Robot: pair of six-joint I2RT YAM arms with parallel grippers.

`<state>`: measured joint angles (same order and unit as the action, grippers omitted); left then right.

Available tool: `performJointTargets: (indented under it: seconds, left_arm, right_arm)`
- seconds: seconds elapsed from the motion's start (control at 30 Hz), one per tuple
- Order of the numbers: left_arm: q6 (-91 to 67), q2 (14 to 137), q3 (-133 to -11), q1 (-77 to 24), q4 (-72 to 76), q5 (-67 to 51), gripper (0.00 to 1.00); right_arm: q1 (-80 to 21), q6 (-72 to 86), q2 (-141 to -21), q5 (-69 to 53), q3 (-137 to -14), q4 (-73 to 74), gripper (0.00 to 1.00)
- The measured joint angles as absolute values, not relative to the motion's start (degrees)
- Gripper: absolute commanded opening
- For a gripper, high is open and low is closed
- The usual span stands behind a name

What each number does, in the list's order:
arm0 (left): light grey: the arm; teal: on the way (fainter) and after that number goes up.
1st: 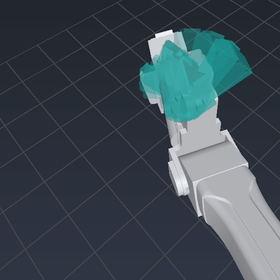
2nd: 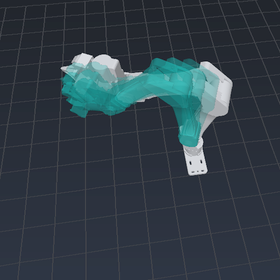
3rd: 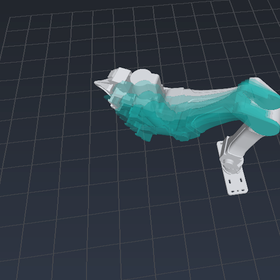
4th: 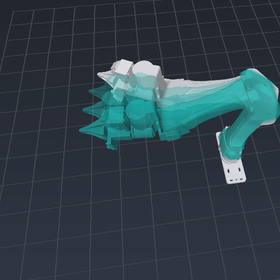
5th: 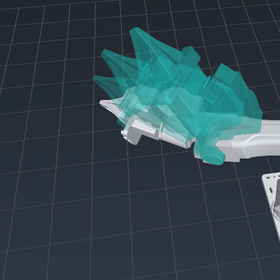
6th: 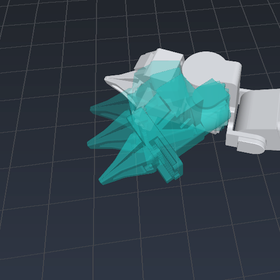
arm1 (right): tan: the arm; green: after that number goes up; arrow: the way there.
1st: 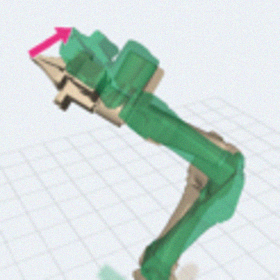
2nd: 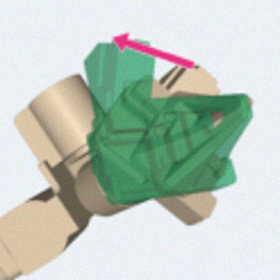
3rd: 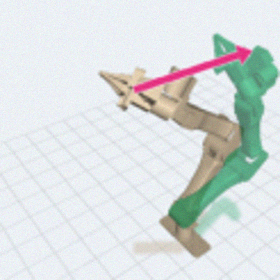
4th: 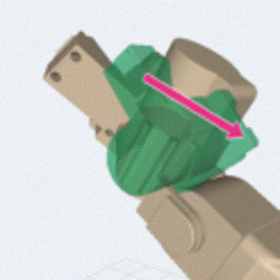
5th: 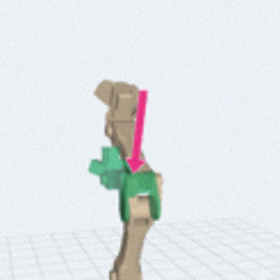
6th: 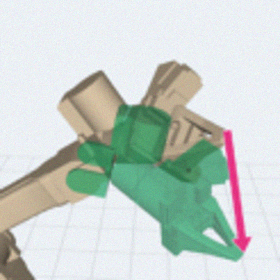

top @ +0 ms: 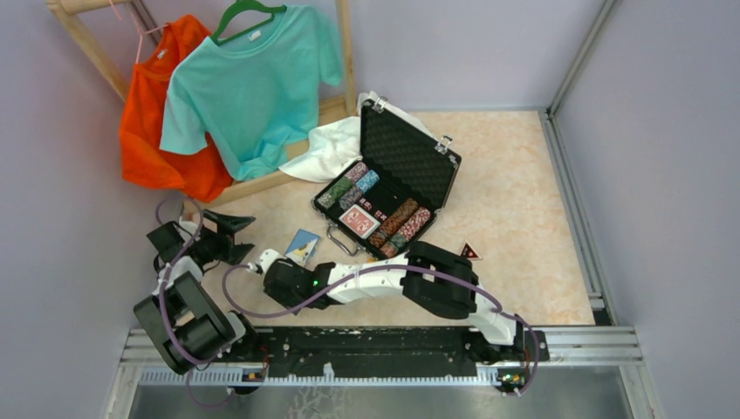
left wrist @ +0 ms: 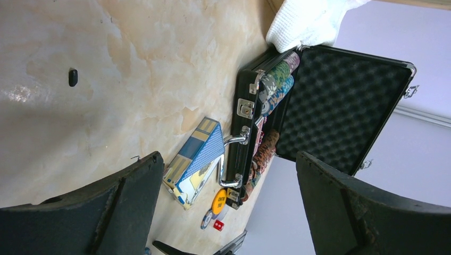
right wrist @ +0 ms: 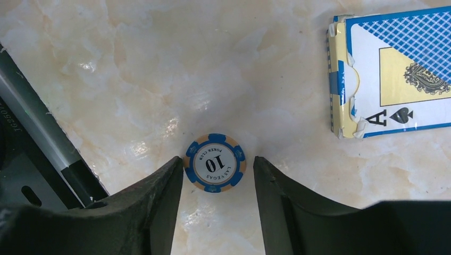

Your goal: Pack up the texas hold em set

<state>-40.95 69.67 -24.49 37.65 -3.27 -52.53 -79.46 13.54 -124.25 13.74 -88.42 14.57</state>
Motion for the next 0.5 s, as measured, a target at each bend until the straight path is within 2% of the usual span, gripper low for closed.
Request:
performJointTargets:
  seconds: [0.5]
  left_arm:
    - [-41.3, 70.2, -24.2, 37.7, -2.4, -53.5, 0.98]
  right_arm:
    - [-79.7, 13.7, -124.3, 14.5, -89.0, 15.9, 0.40]
